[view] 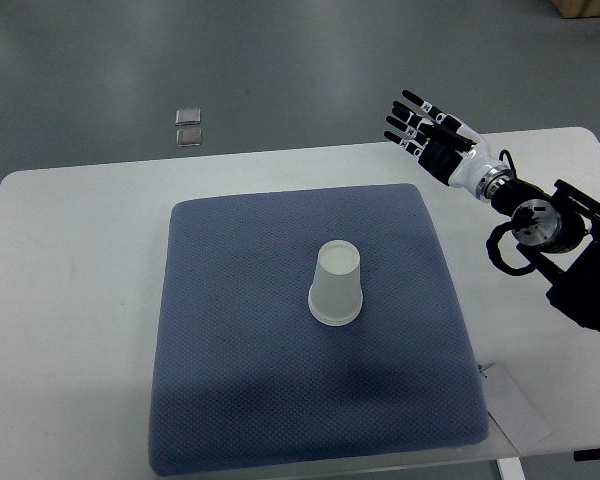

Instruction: Stack paper cups

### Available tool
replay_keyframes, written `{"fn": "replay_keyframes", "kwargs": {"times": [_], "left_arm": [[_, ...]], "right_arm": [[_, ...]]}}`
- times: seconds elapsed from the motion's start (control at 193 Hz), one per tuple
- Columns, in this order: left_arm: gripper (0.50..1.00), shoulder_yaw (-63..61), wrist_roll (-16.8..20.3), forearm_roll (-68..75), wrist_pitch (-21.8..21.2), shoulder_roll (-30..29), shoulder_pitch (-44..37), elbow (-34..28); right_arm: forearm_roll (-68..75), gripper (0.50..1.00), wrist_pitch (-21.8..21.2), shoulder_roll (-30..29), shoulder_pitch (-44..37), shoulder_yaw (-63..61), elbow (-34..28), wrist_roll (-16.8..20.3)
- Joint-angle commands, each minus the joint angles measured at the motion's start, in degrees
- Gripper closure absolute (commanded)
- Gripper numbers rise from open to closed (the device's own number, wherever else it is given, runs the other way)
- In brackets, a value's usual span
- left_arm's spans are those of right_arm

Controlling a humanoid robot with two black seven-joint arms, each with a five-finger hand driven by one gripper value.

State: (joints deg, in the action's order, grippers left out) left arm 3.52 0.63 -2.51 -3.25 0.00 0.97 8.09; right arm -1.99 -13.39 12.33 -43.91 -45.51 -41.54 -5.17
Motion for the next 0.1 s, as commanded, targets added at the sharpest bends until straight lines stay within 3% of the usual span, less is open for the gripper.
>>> {"fn": "replay_keyframes", "kwargs": {"times": [0.0,0.098], "left_arm": [[0.500,0.0,0.0,0.0,0.0,0.0,0.0,0.0],[0.500,0.0,0.0,0.0,0.0,0.0,0.0,0.0]], "right_arm": [[0.0,0.599,-0.1,-1.2,-0.4,0.0,0.8,0.0],[0.0,0.601,-0.1,-1.5,-0.4,0.0,0.8,-0.2]]}}
